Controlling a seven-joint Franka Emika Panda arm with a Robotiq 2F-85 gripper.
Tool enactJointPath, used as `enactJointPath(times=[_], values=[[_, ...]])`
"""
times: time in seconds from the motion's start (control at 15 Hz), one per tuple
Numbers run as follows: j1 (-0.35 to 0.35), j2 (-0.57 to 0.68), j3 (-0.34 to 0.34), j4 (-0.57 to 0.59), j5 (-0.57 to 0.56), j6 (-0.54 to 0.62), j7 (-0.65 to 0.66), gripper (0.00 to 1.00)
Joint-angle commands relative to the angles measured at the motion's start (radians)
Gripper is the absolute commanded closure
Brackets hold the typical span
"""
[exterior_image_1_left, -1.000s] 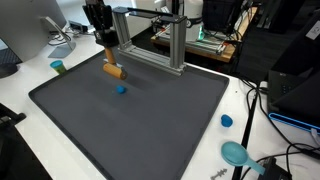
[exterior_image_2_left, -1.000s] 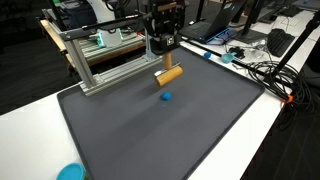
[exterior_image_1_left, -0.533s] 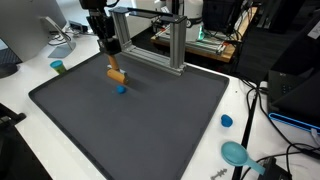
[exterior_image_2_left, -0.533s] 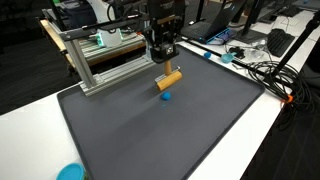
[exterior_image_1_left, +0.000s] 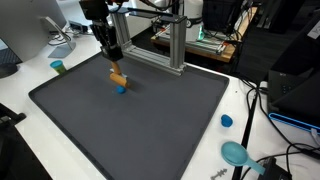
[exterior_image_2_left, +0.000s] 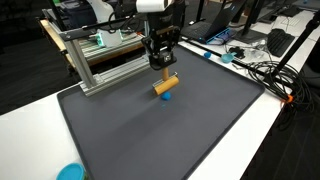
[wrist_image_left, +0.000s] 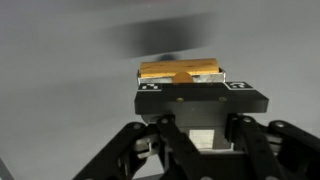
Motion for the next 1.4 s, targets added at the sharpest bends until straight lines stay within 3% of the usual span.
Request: enactJointPath(times=[0.0,0.67,1.33], values=[[0.008,0.004,-0.009,0.008,-0.053,0.028,0.051,0.78],[0.046,0.022,-0.001,0.003,-0.163,0.065,0.113,0.78],[0.035,0.077,0.000,0.042,-0.138,0.045,0.102,0.78]])
